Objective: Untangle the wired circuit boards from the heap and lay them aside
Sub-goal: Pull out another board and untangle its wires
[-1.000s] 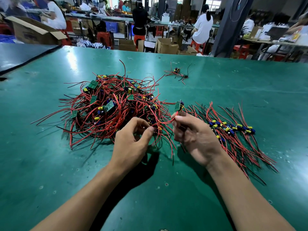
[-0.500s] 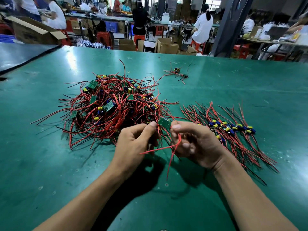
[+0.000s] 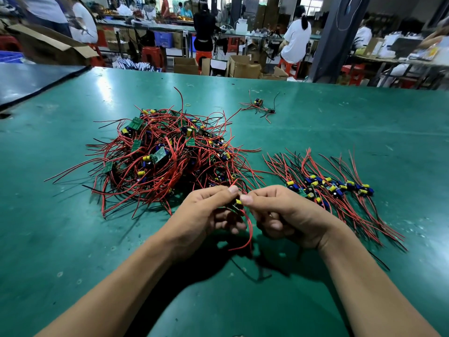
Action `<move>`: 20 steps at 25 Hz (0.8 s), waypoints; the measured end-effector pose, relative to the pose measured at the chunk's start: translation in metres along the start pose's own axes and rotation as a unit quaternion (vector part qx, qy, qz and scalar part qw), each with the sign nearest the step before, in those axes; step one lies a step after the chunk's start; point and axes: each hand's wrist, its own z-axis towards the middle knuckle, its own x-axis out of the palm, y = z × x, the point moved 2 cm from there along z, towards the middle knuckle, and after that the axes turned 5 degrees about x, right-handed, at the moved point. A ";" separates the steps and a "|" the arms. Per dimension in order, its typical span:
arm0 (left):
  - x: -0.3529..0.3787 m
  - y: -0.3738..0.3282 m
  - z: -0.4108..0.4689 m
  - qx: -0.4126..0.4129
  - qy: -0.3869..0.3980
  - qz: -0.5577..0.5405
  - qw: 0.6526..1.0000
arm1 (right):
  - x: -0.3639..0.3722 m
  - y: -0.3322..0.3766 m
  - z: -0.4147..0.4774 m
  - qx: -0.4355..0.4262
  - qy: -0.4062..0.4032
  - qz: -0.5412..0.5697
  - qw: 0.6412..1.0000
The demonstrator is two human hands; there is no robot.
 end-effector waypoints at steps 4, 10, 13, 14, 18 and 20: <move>-0.004 -0.004 0.001 0.002 0.015 -0.045 0.999 | -0.002 -0.002 0.006 -0.018 -0.063 0.017 0.998; 0.003 0.002 -0.001 -0.057 0.036 -0.078 0.995 | 0.003 -0.004 0.012 -0.088 -0.053 0.012 0.995; 0.004 0.002 0.000 -0.057 0.009 -0.067 0.996 | 0.002 -0.003 0.013 -0.122 -0.102 -0.001 0.987; 0.003 0.001 0.000 -0.049 0.000 -0.051 0.998 | 0.001 -0.003 0.013 -0.134 -0.125 0.006 0.983; 0.002 0.003 0.000 -0.036 0.005 -0.012 0.999 | -0.003 -0.002 0.016 -0.155 -0.192 0.054 0.968; 0.002 0.007 -0.001 -0.052 0.030 -0.024 0.998 | -0.003 -0.005 0.018 -0.139 -0.202 0.048 0.968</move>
